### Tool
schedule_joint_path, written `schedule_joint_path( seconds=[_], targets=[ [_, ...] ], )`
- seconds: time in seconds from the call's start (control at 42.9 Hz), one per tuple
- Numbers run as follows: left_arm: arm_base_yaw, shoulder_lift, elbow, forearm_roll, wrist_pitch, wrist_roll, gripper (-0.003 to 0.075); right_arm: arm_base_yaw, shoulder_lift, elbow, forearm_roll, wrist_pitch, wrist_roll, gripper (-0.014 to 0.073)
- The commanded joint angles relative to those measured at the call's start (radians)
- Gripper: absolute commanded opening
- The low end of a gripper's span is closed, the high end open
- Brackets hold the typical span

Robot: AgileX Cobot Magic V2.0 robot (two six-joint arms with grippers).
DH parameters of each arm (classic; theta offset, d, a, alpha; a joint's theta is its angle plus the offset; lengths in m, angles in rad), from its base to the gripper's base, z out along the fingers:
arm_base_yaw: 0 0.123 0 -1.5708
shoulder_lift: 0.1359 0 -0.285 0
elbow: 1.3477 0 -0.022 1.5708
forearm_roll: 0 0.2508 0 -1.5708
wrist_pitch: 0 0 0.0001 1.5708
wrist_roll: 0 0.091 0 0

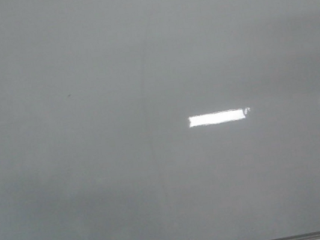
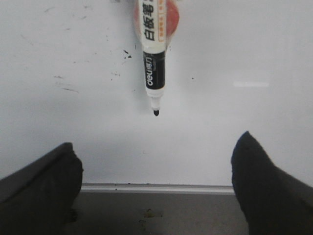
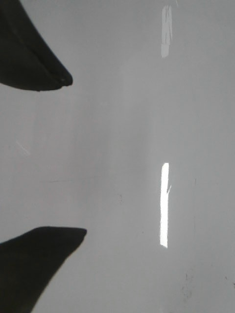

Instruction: Write number 7 on whiteboard

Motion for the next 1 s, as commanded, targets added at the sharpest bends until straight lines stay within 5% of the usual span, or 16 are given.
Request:
schedule_joint_path(
  seconds=[0.0, 0.326, 0.979],
  targets=[
    [0.001, 0.057, -0.037, -0.01, -0.133, -0.007, 0.0597, -0.001, 0.014, -0.038, 0.007, -0.074, -0.003, 0.0593],
    [0.001, 0.268, -0.037, 0.048, -0.441, 0.0, 0.0574, -0.001, 0.014, -0.038, 0.007, -0.074, -0.003, 0.0593],
    [-0.001, 0.307, -0.037, 0.072, -0.56, 0.0, 0.0103, -0.001, 0.014, -0.038, 0.007, -0.063, -0.003, 0.0593]
  ],
)
